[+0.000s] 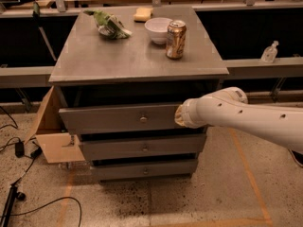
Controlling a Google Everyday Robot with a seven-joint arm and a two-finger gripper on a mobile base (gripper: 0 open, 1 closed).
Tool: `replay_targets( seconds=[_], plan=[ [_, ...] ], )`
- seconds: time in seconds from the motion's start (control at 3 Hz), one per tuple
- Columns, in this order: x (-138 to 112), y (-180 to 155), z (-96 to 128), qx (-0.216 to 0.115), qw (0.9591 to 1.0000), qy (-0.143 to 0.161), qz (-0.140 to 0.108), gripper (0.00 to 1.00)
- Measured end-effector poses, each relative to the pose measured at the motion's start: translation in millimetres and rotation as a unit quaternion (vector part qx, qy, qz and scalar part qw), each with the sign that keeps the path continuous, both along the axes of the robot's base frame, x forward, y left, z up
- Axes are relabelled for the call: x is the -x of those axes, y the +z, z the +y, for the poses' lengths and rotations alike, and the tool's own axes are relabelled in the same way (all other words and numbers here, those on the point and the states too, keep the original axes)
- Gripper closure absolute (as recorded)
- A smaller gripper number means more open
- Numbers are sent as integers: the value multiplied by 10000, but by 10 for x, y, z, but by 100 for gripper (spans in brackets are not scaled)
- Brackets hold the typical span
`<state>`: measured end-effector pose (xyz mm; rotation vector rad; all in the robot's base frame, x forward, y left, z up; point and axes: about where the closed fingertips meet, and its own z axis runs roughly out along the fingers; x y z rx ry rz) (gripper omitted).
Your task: Close top drawer
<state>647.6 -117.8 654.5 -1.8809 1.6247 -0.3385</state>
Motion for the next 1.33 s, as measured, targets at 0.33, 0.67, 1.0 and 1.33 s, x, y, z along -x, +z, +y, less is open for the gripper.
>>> replay_targets(
  seconds=[0.33, 0.67, 1.0, 1.33],
  plan=[
    [-111, 32, -5, 57, 10000, 39, -18, 100],
    [133, 244, -76, -119, 9997, 176, 96, 100],
    [456, 768, -257, -444, 9985, 243, 185, 100],
    [768, 1435, -314, -1028, 9938, 336, 263, 100]
  ],
)
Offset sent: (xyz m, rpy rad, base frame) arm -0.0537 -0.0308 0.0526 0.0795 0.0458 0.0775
